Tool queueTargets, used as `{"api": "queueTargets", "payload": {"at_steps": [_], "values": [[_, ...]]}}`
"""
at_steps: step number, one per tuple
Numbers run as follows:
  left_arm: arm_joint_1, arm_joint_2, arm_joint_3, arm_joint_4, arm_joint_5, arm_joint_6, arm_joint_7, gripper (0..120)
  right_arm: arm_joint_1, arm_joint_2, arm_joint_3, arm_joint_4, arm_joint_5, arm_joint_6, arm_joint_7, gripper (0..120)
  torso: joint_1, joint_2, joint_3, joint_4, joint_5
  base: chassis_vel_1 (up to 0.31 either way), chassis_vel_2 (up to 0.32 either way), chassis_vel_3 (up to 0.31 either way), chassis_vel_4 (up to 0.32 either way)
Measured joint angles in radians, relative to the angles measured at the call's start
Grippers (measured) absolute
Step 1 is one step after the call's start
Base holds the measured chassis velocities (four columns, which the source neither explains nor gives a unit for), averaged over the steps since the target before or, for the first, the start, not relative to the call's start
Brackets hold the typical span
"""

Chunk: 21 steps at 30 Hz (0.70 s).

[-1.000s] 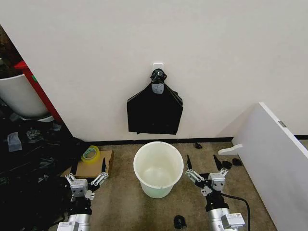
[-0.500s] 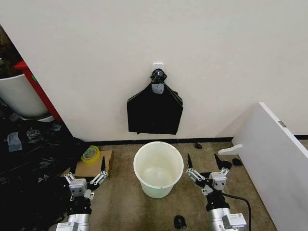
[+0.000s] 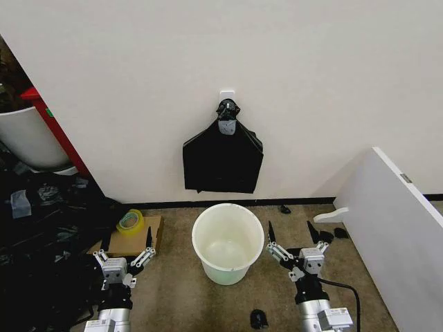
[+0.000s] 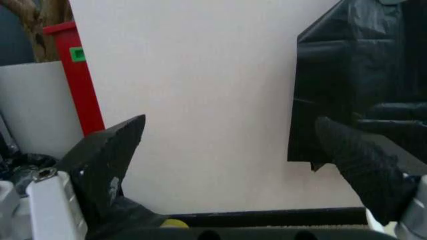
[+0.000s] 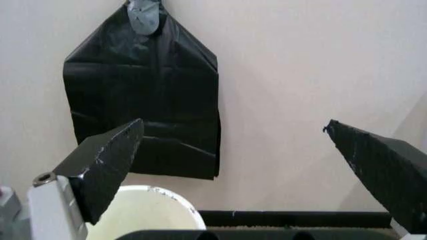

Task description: Place the garbage bag over the trash bin.

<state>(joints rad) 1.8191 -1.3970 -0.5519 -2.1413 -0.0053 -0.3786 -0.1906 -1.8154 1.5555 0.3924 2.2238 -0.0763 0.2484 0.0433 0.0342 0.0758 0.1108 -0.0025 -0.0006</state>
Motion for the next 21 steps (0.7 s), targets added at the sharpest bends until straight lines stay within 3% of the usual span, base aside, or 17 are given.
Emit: {"api": "queueTargets", "payload": {"at_steps": [21], "values": [[-0.012, 0.000, 0.009, 0.003, 0.001, 0.005, -0.030, 98, -0.015, 0.001, -0.006, 0.004, -0.032, 0.013, -0.003, 100, 0.000, 0.000, 0.000, 0.0000, 0.0000, 0.000, 0.000, 0.000, 0.000]]}}
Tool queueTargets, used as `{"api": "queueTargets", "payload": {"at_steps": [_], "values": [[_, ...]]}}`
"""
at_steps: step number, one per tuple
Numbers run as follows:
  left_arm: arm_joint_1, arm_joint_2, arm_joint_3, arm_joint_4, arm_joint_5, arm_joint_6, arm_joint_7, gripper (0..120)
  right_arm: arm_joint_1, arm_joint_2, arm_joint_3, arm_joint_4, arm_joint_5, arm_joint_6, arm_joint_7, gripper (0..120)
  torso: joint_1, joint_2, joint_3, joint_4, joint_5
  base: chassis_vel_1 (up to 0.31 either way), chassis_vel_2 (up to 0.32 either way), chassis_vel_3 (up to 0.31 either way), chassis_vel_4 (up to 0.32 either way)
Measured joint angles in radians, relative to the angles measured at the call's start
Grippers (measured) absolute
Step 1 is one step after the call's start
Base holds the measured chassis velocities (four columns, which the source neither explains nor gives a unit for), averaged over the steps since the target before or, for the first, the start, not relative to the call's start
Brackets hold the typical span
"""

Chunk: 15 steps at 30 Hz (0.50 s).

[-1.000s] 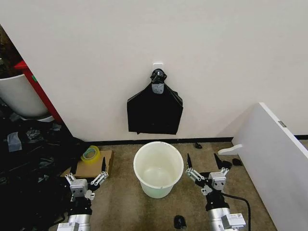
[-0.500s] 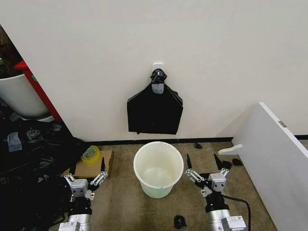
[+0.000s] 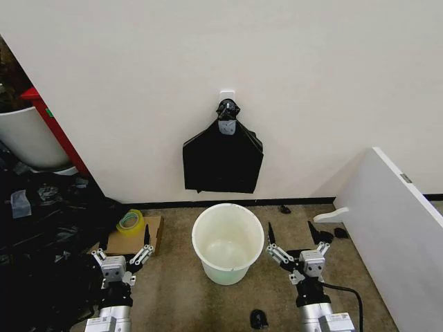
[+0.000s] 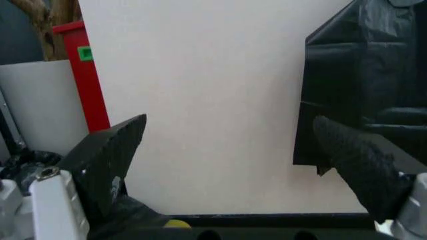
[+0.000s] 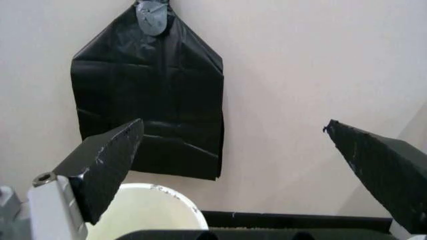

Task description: Place the garbage bag over the trash bin.

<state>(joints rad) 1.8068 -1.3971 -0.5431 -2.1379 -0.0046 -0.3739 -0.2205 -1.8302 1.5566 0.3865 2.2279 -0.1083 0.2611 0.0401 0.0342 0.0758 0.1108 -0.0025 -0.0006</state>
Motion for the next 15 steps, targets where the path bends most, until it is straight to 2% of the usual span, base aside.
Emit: {"api": "queueTargets", "payload": {"at_steps": [6, 14, 15], "values": [[0.005, 0.002, -0.008, 0.001, -0.001, -0.003, 0.001, 98, 0.011, -0.010, -0.003, 0.000, 0.058, -0.017, -0.002, 100, 0.000, 0.000, 0.000, -0.0001, 0.0000, 0.000, 0.000, 0.000, 0.000], [-0.002, 0.023, -0.024, 0.018, -0.040, -0.009, 0.008, 98, 0.130, -0.087, -0.015, -0.002, 0.409, -0.121, -0.097, 100, 0.000, 0.000, 0.000, 0.0003, 0.0002, 0.000, 0.000, 0.000, 0.000], [-0.002, 0.023, -0.024, 0.018, -0.040, -0.009, 0.008, 98, 0.130, -0.087, -0.015, -0.002, 0.409, -0.121, -0.097, 100, 0.000, 0.000, 0.000, 0.0003, 0.0002, 0.000, 0.000, 0.000, 0.000]]}}
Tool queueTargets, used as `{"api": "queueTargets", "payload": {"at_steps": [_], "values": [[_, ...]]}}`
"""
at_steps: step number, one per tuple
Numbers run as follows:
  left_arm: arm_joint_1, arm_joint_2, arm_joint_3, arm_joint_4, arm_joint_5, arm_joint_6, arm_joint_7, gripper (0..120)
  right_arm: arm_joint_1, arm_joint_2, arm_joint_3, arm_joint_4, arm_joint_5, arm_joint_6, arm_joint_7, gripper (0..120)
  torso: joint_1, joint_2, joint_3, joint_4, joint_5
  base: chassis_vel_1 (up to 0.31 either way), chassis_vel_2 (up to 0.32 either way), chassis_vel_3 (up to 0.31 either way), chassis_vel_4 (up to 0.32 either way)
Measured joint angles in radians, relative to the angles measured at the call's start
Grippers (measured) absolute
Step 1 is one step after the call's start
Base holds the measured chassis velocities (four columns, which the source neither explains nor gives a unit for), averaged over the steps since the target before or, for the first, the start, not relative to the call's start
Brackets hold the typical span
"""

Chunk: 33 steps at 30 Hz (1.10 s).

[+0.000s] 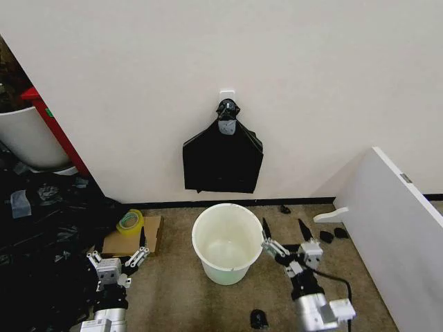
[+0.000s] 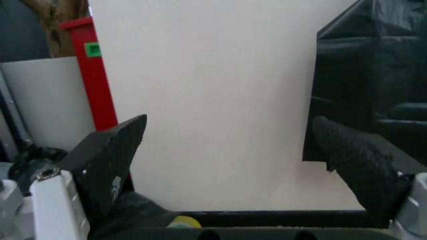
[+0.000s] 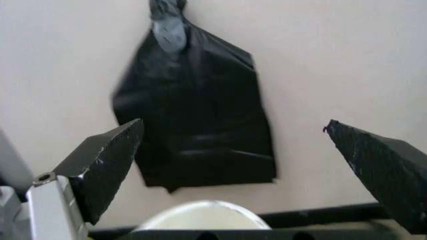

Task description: Place the garbage bag over the trash bin.

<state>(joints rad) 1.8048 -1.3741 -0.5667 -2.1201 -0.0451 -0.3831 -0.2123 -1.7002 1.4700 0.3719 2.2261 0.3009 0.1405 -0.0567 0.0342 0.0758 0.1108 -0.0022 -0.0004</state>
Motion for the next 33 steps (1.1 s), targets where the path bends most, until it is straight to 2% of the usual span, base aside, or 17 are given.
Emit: {"api": "queueTargets", "payload": {"at_steps": [2, 3, 4, 7, 11, 14, 19, 25, 33], "values": [[-0.023, 0.014, 0.007, 0.016, -0.014, 0.005, 0.004, 98, 0.057, -0.024, 0.020, -0.008, 0.100, -0.027, -0.027, 100, 0.000, 0.000, 0.000, -0.0013, -0.0007, 0.000, 0.000, 0.000, 0.000], [-0.025, 0.015, 0.005, 0.020, -0.020, 0.004, 0.005, 98, 0.105, -0.049, 0.025, -0.028, 0.153, -0.044, -0.041, 100, 0.000, 0.000, 0.000, -0.0004, -0.0001, 0.000, 0.000, 0.000, 0.000], [-0.025, 0.015, 0.005, 0.020, -0.020, 0.004, 0.005, 98, 0.105, -0.049, 0.025, -0.028, 0.153, -0.044, -0.041, 100, 0.000, 0.000, 0.000, -0.0004, -0.0001, 0.000, 0.000, 0.000, 0.000], [-0.012, 0.010, -0.004, 0.019, -0.030, -0.005, 0.017, 98, 0.210, -0.114, 0.006, -0.078, 0.252, -0.083, -0.081, 100, 0.000, 0.000, 0.000, -0.0001, -0.0002, 0.000, 0.000, 0.000, 0.000], [-0.003, 0.008, -0.009, 0.018, -0.029, -0.014, 0.022, 98, 0.269, -0.146, -0.023, -0.111, 0.292, -0.105, -0.102, 100, 0.000, 0.000, 0.000, -0.0001, -0.0001, 0.000, 0.000, 0.000, 0.000], [0.008, 0.000, -0.012, 0.012, -0.020, -0.020, 0.028, 98, 0.373, -0.175, -0.074, -0.165, 0.344, -0.138, -0.119, 100, 0.000, 0.000, 0.000, -0.0004, 0.0000, 0.000, 0.000, 0.000, 0.000], [0.015, -0.013, -0.013, 0.010, -0.005, -0.021, 0.028, 98, 0.498, -0.184, -0.116, -0.232, 0.374, -0.163, -0.121, 100, 0.000, 0.000, 0.000, -0.0003, -0.0002, 0.000, 0.000, 0.000, 0.000], [0.030, -0.035, -0.015, 0.014, 0.023, -0.024, 0.025, 98, 0.735, -0.151, -0.178, -0.401, 0.482, -0.208, -0.104, 100, 0.000, 0.000, 0.000, -0.0002, -0.0002, 0.000, 0.000, 0.000, 0.000], [0.032, -0.048, -0.014, 0.018, 0.039, -0.027, 0.021, 98, 0.864, -0.142, -0.224, -0.534, 0.541, -0.213, -0.098, 100, 0.000, 0.000, 0.000, -0.0002, -0.0002, 0.000, 0.000, 0.000, 0.000]]}}
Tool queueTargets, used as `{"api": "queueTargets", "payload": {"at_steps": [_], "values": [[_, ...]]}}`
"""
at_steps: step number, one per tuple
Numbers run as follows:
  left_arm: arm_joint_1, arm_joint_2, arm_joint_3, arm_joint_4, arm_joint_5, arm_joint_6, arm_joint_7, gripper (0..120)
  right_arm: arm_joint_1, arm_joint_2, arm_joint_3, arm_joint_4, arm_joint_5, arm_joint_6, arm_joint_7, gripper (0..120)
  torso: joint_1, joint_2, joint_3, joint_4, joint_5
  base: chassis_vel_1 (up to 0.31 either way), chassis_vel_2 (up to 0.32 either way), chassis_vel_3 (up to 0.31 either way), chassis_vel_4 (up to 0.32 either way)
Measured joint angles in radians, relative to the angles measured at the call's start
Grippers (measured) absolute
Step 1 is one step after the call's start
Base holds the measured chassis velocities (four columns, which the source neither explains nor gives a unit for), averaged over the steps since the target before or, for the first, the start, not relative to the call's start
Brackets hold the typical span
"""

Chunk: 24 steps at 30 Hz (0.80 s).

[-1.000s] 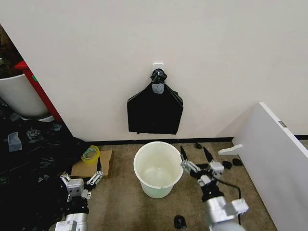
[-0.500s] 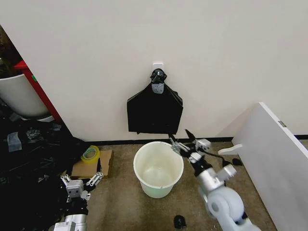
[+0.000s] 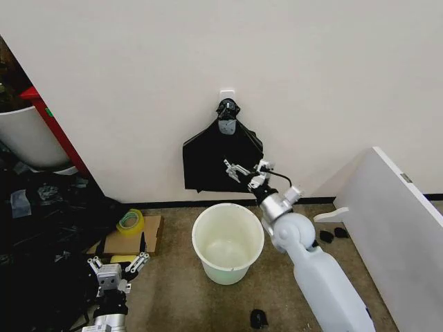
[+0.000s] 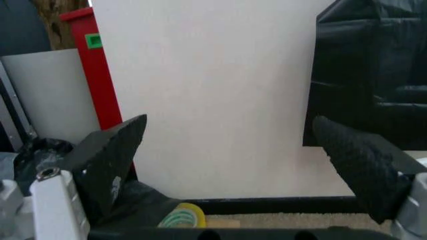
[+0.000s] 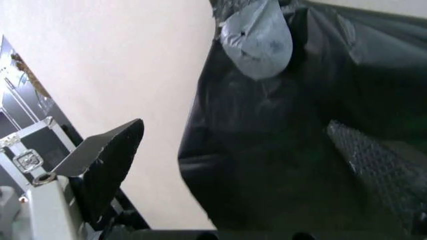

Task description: Place the garbage bag over the trash bin.

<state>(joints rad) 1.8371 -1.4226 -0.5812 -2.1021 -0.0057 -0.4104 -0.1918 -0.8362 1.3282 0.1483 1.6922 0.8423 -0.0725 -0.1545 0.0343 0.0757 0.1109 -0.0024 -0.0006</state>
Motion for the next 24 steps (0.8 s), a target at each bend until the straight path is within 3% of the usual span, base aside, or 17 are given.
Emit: {"api": "queueTargets", "payload": {"at_steps": [15, 21, 24], "values": [[0.003, -0.032, 0.000, -0.018, -0.006, 0.005, -0.019, 99, 0.166, 0.039, -0.008, -0.142, 0.057, -0.017, 0.047, 98, 0.000, 0.000, 0.000, 0.0000, 0.0000, 0.000, 0.000, 0.000, 0.000], [0.002, -0.033, 0.000, -0.020, -0.008, 0.006, -0.019, 99, 0.172, 0.042, -0.015, -0.137, 0.066, -0.021, 0.046, 85, 0.000, 0.000, 0.000, -0.0001, 0.0000, 0.000, 0.000, 0.000, 0.000], [0.002, -0.033, 0.001, -0.017, -0.007, 0.005, -0.020, 99, 0.178, 0.046, -0.021, -0.126, 0.059, -0.021, 0.043, 68, 0.000, 0.000, 0.000, -0.0001, 0.0000, 0.000, 0.000, 0.000, 0.000]]}}
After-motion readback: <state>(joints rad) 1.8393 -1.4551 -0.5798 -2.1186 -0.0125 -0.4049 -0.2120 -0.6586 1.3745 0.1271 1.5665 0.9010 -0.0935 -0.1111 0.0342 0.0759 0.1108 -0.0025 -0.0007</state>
